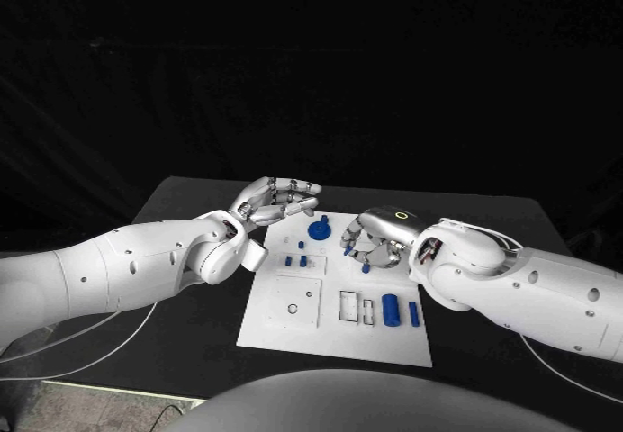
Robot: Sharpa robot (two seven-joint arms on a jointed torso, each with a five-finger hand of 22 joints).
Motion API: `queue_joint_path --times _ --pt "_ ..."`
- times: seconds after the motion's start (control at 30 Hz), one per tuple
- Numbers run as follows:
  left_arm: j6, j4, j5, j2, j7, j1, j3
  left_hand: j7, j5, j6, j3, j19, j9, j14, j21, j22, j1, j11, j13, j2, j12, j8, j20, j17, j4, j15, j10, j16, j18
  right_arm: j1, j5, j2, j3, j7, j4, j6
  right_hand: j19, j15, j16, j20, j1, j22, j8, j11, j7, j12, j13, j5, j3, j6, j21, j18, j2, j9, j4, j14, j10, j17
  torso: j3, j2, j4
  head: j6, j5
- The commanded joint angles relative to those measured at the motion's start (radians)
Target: Assemble the parts on the task board
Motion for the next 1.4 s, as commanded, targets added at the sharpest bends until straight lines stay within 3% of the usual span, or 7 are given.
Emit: queue_joint_path --times 0.03,0.23,0.33,0.43,0.8,1.07,1.4 --pt "0.011 0.002 -0.001 0.002 0.019 -0.001 0.001 0.001 0.004 -0.005 -0.010 0.001 -0.002 -0.010 -0.008 -0.002 -0.001 0.001 -0.004 0.007 0.009 0.006 -0.005 -0.003 0.002 -0.002 -0.008 -0.001 0.009 -0.018 -0.072 0.025 0.000 -0.012 -0.003 0.005 0.001 -0.004 -0.001 -0.007 0.009 0.158 -0.007 0.005 0.001 -0.008 -0.003 0.001 -0.002 -0.009 -0.003 0.009 -0.004 -0.002 0.000 0.014 -0.004 0.067 -0.0014 -0.003 0.0020 0.000 0.002" --pt "0.009 0.004 0.004 0.003 0.025 -0.002 0.000 0.001 0.004 -0.008 -0.020 0.000 -0.004 -0.016 -0.013 -0.004 -0.014 0.005 -0.010 0.016 0.015 0.008 -0.005 -0.008 0.006 -0.002 -0.015 0.000 0.009 -0.051 -0.117 0.088 0.000 -0.011 -0.044 -0.006 0.001 -0.003 0.000 -0.007 0.011 0.158 -0.011 0.007 0.003 -0.011 -0.006 0.005 0.000 -0.013 -0.003 0.009 -0.005 -0.003 -0.001 0.014 -0.006 0.068 -0.0004 -0.004 0.0064 0.000 0.012" --pt "0.002 0.004 0.015 0.003 0.028 -0.002 0.000 0.001 0.006 -0.010 -0.029 0.000 -0.007 -0.020 -0.018 -0.005 -0.032 0.009 -0.016 0.034 0.023 0.011 -0.005 -0.013 0.008 -0.001 -0.021 0.003 0.008 -0.063 -0.142 0.122 0.000 -0.014 -0.072 -0.006 0.001 -0.003 0.000 -0.007 0.011 0.158 -0.011 0.007 0.003 -0.012 -0.007 0.005 0.000 -0.014 -0.003 0.009 -0.005 -0.003 -0.001 0.014 -0.006 0.068 -0.0014 -0.007 0.0102 0.000 0.015" --pt "-0.002 0.004 0.021 0.002 0.029 -0.002 -0.001 0.001 0.006 -0.011 -0.036 0.000 -0.009 -0.023 -0.022 -0.006 -0.043 0.012 -0.021 0.046 0.029 0.013 -0.005 -0.016 0.008 0.000 -0.024 0.005 0.007 -0.073 -0.154 0.146 0.000 -0.017 -0.092 -0.004 0.001 -0.003 0.001 -0.006 0.011 0.158 -0.011 0.007 0.003 -0.012 -0.007 0.005 0.000 -0.014 -0.003 0.009 -0.005 -0.003 -0.001 0.014 -0.006 0.068 -0.0024 -0.006 0.0088 0.000 0.018" --pt "-0.001 0.003 0.028 0.004 0.026 -0.002 -0.001 0.001 0.010 -0.012 -0.039 -0.001 -0.011 -0.026 -0.026 -0.007 -0.047 0.015 -0.025 0.062 0.036 0.016 -0.004 -0.019 0.007 0.003 -0.027 0.008 0.005 -0.114 -0.217 0.216 0.001 -0.025 -0.159 0.015 0.002 -0.002 0.001 -0.006 0.013 0.158 -0.012 0.007 0.003 -0.013 -0.008 0.008 0.001 -0.015 -0.002 0.009 -0.006 -0.003 -0.003 0.014 -0.006 0.068 -0.0004 -0.005 0.0105 0.000 0.022" --pt "0.004 0.000 0.028 0.006 0.023 -0.002 -0.001 0.001 0.013 -0.012 -0.040 0.000 -0.011 -0.024 -0.027 -0.007 -0.043 0.015 -0.027 0.065 0.039 0.016 -0.004 -0.019 0.005 0.004 -0.028 0.011 0.004 -0.133 -0.229 0.227 0.001 -0.029 -0.166 0.032 0.002 -0.002 0.001 -0.006 0.014 0.158 -0.013 0.008 0.003 -0.014 -0.009 0.009 0.001 -0.015 -0.003 0.009 -0.007 -0.003 -0.004 0.014 -0.006 0.067 -0.0015 -0.006 0.0068 0.000 0.027" --pt "0.008 -0.003 0.029 0.008 0.021 -0.003 -0.004 0.000 0.015 -0.013 -0.040 0.001 -0.012 -0.023 -0.027 -0.007 -0.041 0.016 -0.029 0.068 0.040 0.017 -0.003 -0.020 0.005 0.006 -0.029 0.013 0.004 -0.140 -0.230 0.227 0.001 -0.038 -0.161 0.061 0.002 -0.002 0.000 -0.006 0.018 0.158 -0.014 0.007 0.003 -0.014 -0.010 0.011 0.003 -0.015 -0.003 0.009 -0.008 -0.003 -0.007 0.014 -0.003 0.067 -0.0008 -0.006 0.0078 0.000 0.028"
